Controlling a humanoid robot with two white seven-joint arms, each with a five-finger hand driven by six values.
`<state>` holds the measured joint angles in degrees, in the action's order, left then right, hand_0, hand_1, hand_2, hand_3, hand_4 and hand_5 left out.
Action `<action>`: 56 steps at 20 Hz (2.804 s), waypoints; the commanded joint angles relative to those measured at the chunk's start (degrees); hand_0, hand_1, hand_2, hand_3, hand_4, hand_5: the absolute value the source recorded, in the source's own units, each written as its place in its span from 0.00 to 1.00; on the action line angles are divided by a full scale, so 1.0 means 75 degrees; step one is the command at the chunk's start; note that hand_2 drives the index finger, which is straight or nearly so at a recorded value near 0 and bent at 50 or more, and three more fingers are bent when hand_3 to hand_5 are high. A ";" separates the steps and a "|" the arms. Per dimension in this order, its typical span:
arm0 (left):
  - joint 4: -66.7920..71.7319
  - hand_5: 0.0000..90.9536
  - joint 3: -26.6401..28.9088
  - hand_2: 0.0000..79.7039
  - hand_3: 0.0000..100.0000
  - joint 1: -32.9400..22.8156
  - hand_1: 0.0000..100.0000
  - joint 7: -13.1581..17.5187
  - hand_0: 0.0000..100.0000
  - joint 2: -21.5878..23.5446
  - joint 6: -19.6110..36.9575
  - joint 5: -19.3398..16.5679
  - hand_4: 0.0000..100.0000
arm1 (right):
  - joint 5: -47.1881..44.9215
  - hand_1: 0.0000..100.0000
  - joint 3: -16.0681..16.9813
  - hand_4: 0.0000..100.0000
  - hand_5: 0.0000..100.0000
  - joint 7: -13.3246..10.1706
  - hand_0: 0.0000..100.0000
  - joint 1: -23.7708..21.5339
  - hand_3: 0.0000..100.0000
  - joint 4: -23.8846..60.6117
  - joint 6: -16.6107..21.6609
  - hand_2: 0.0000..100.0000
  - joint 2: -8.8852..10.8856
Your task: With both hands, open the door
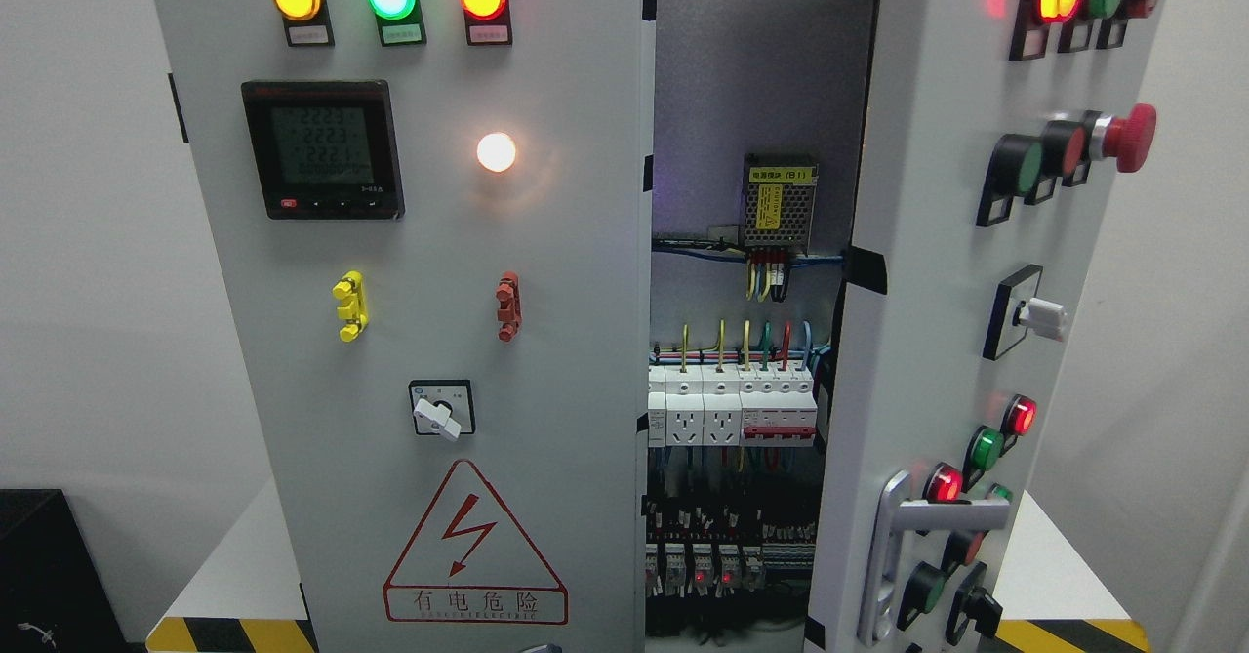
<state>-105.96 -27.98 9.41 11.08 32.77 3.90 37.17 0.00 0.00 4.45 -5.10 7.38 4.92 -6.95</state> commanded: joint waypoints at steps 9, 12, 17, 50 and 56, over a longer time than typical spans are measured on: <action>-0.0661 0.00 -0.0874 0.00 0.00 0.2399 0.00 -0.0001 0.00 0.0130 -0.0063 0.1207 0.00 | -0.0117 0.00 -0.0223 0.00 0.00 0.0004 0.00 0.0000 0.00 0.0000 0.0000 0.00 0.0001; -0.0661 0.00 -0.1004 0.00 0.00 0.2985 0.00 -0.0001 0.00 0.0013 -0.0075 0.1453 0.00 | -0.0106 0.00 -0.0234 0.00 0.00 0.0004 0.00 0.0000 0.00 0.0000 0.0000 0.00 -0.0011; -0.0603 0.00 -0.1039 0.00 0.00 0.3642 0.00 -0.0001 0.00 -0.0303 -0.0121 0.1524 0.00 | -0.0117 0.00 -0.0234 0.00 0.00 0.0004 0.00 0.0000 0.00 0.0000 0.0000 0.00 0.0001; 0.1096 0.00 -0.2457 0.00 0.00 0.6585 0.00 -0.0071 0.00 -0.2589 -0.0485 0.2016 0.00 | -0.0117 0.00 -0.0234 0.00 0.00 0.0004 0.00 0.0000 0.00 0.0000 0.0000 0.00 0.0001; 0.1038 0.00 -0.2457 0.00 0.00 0.6679 0.00 -0.0071 0.00 -0.2612 -0.0473 0.2052 0.00 | -0.0106 0.00 -0.0223 0.00 0.00 0.0004 0.00 0.0000 0.00 0.0000 0.0000 0.00 0.0001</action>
<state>-99.04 -44.89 58.87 10.54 15.50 0.25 52.16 0.00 0.00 4.45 -5.10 7.38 4.93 -6.95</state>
